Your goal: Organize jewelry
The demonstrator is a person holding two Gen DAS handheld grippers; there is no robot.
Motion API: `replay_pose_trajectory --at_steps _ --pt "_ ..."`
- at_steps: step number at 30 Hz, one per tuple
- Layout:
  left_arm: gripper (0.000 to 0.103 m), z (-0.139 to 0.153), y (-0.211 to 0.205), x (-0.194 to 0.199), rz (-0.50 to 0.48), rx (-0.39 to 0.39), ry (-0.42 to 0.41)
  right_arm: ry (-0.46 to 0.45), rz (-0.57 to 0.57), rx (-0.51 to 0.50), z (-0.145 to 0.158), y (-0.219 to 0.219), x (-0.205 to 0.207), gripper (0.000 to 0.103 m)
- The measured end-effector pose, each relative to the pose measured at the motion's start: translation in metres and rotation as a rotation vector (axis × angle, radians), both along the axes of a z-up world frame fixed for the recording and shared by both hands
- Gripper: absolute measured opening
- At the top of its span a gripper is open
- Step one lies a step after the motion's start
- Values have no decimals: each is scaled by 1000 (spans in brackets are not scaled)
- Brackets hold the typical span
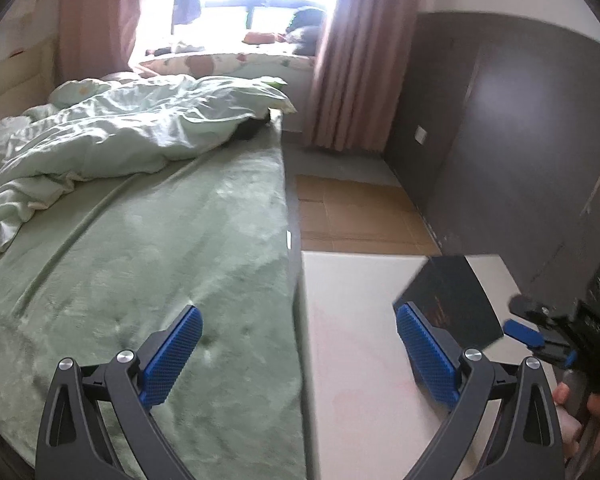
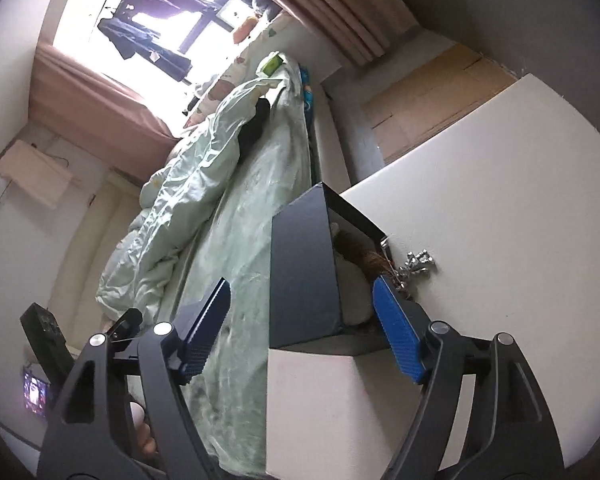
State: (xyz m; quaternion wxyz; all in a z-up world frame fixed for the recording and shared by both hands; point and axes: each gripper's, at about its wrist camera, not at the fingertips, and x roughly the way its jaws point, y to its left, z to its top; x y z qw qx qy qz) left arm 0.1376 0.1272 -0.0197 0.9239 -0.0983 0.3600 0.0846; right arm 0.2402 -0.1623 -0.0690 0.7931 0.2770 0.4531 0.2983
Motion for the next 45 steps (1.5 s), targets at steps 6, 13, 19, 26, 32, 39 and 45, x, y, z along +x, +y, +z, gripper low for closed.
replay_pose_trajectory --at_steps 6,13,19,26,32,39,45 --pt "94 -7 -27 5 -55 20 20 62 23 20 -22 7 11 74" --pt "94 -13 -37 7 -75 44 35 82 98 187 -38 17 24 56" --pt "94 -16 -43 13 -87 46 45 186 31 518 -70 -16 35 10" --pt "95 -22 -58 20 -109 60 54 273 -193 947 -112 -78 30 6" --pt "95 -18 -63 18 -110 58 25 182 -147 1101 -92 -86 25 4" --pt "95 -20 -62 22 -108 58 31 126 -90 1058 -67 -88 31 4" --pt "95 -18 -56 20 -101 53 26 89 -17 675 -37 -40 26 7"
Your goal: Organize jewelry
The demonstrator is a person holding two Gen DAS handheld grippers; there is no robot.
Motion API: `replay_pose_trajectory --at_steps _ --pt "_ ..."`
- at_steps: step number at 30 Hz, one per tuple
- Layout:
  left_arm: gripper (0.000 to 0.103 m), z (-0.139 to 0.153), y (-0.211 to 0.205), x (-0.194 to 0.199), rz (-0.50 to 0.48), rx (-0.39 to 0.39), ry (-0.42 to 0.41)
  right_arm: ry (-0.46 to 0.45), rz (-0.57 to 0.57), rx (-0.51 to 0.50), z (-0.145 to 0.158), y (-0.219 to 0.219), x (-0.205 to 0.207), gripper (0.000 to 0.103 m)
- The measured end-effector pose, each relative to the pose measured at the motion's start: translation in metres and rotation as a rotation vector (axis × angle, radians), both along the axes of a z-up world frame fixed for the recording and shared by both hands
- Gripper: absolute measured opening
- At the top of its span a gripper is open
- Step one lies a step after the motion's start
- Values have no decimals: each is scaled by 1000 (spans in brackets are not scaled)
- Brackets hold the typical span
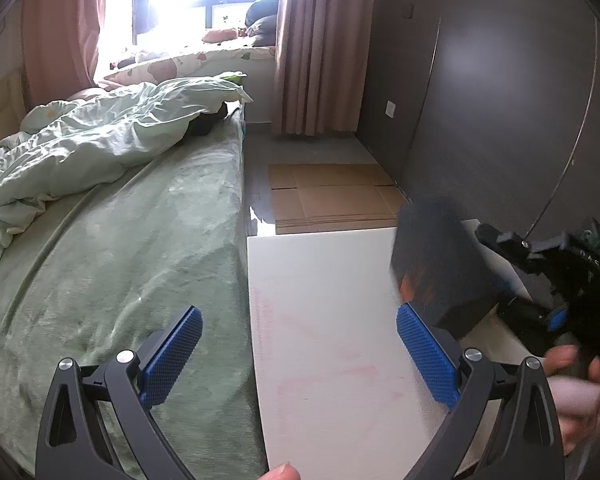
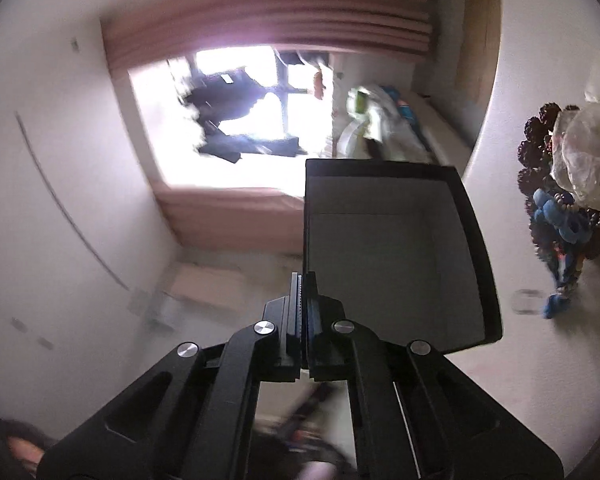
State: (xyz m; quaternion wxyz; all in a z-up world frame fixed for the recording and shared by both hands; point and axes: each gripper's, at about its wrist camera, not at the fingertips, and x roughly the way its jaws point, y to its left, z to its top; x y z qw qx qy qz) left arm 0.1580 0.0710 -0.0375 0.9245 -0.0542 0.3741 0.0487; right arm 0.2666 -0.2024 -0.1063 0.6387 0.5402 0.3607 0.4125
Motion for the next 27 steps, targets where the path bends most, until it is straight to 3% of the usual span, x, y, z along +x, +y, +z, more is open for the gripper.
replay_pose_trajectory --at_steps 1,2,4,13,27 --pt "94 0 1 0 1 -1 0 -4 19 -88 4 12 -1 19" --pt "95 1 2 -1 1 -3 0 -2 32 -142 4 23 -1 55" --pt "95 2 4 -2 2 -4 -1 7 16 -223 4 30 -6 98" --pt "95 5 4 -8 0 -3 -8 -49 7 -363 20 43 -24 99" --pt "95 11 -21 -29 -30 28 -41 -151 -74 -549 65 12 -64 99"
